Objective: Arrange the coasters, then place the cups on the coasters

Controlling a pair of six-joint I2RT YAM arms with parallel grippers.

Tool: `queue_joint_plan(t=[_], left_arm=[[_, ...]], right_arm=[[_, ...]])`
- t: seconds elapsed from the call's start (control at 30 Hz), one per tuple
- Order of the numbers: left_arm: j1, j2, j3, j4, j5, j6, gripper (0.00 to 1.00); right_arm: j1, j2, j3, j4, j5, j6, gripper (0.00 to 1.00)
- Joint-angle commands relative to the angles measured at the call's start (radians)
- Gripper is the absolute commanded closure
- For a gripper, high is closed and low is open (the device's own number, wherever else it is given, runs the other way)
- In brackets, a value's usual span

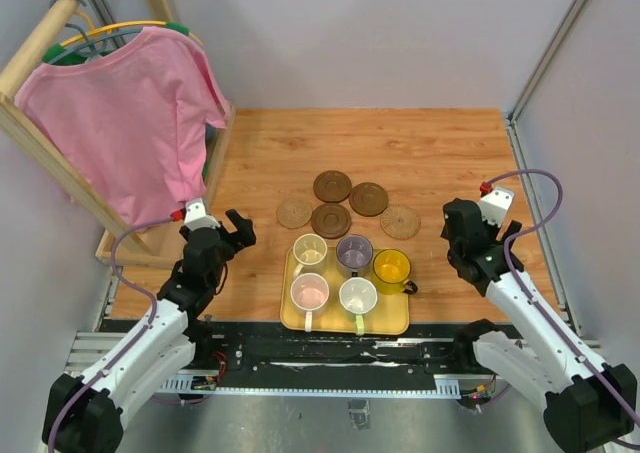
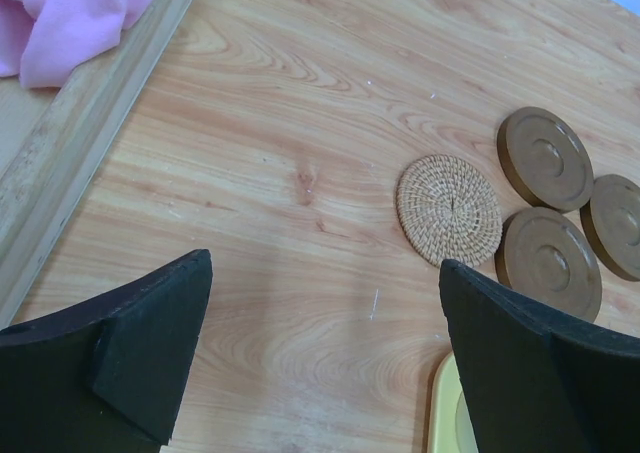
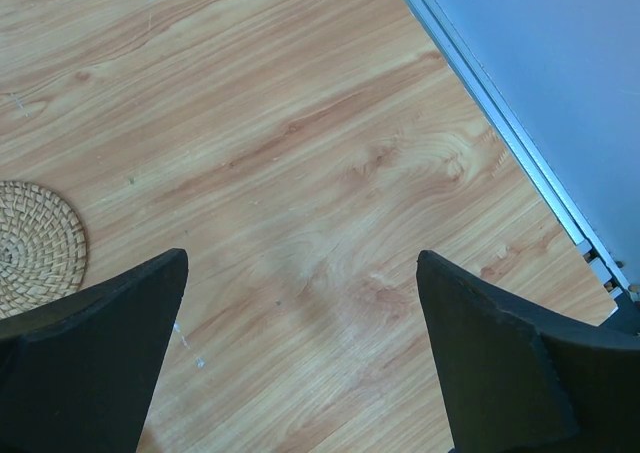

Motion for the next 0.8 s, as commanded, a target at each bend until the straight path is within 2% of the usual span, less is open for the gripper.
queue_joint_plan(t=[0.0, 0.77], left_arm=[[-0.004, 0.007, 0.005, 0.045, -0.018, 0.0, 0.0], [-0.003, 0.05, -0.02, 0.088, -0.022, -0.002, 0.0]], right_arm=[[-0.009, 0.016, 0.033, -0.019, 0.041, 0.019, 0.02], [-0.008, 0.059, 0.056, -0.032, 0.027, 0.022, 0.02]])
